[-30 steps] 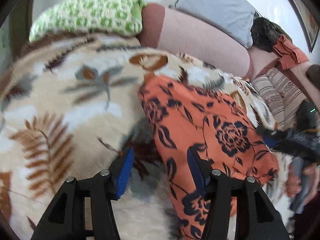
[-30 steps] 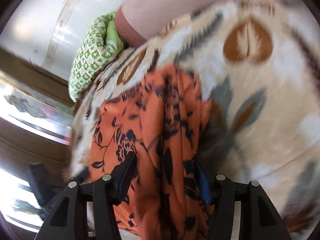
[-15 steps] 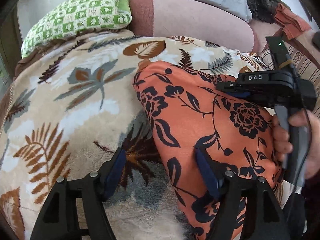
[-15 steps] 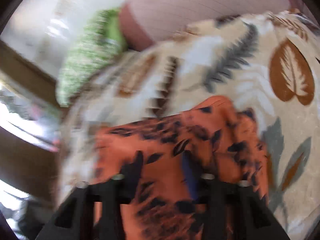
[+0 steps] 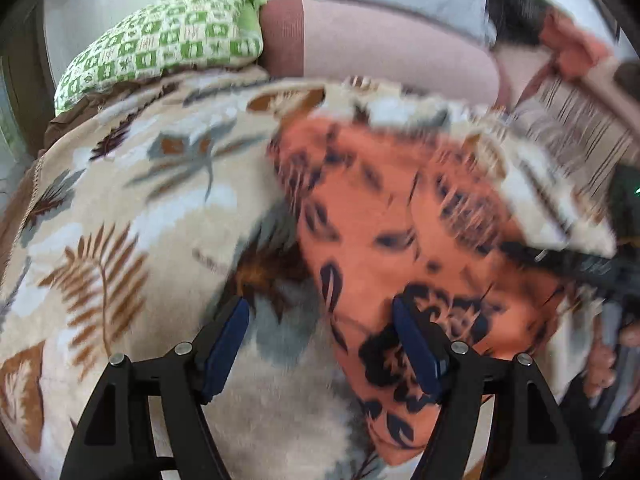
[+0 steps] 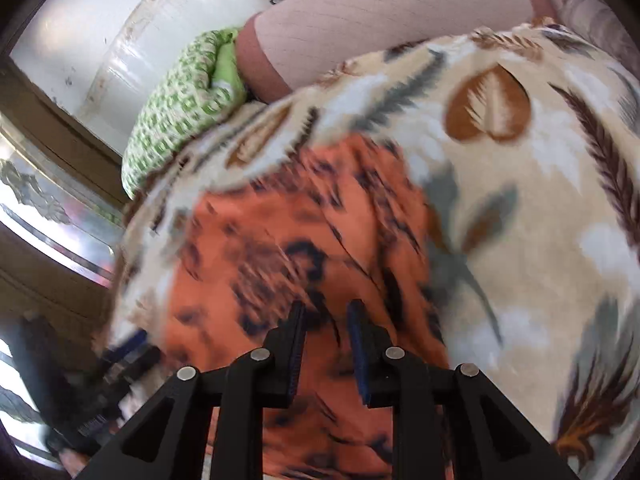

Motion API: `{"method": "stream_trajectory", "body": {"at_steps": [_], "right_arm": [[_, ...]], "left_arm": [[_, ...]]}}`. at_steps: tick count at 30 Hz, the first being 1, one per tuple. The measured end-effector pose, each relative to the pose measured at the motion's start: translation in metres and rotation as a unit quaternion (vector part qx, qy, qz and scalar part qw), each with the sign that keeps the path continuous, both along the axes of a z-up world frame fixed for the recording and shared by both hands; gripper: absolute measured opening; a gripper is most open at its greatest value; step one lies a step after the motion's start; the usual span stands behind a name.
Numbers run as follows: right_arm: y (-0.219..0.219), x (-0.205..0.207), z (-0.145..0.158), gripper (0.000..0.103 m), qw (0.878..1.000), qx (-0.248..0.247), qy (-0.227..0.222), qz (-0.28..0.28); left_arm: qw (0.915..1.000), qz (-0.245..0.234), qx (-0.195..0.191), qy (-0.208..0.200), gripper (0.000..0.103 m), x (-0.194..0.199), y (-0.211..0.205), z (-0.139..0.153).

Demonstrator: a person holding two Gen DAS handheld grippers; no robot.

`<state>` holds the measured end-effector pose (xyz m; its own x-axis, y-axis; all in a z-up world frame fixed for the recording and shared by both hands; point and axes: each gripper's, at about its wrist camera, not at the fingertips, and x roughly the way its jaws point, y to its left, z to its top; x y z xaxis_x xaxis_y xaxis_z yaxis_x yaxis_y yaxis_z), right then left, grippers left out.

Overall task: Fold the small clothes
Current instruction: 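Release the blouse and raise both grippers away from it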

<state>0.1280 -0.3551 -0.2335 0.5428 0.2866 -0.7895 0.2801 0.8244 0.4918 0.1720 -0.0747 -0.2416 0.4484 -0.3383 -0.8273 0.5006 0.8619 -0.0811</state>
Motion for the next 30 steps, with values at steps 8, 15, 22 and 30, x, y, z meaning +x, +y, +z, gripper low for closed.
{"method": "stream_trajectory", "body": {"at_steps": [8,15,22,30], "right_arm": [[-0.004,-0.035,0.058,0.025,1.0,0.024,-0.004,-0.006],[0.008,-0.105,0.141,0.028,0.992,-0.089,-0.086,-0.007],[0.021,-0.157,0.193,0.073,0.977,-0.151,-0.149,-0.024],[0.038,-0.176,0.216,0.073,0.97,-0.18,-0.161,-0.038]], "left_arm": [[0.9974,0.052,0.036,-0.036,0.078,-0.067,0.009,0.022],[0.9827,0.102,0.053,-0.146,0.086,-0.123,0.023,0.109],[0.9687,0.117,0.033,-0.217,0.089,-0.163,0.026,0.176],[0.9594,0.132,0.014,-0.249,0.095,-0.192,0.024,0.217]]}}
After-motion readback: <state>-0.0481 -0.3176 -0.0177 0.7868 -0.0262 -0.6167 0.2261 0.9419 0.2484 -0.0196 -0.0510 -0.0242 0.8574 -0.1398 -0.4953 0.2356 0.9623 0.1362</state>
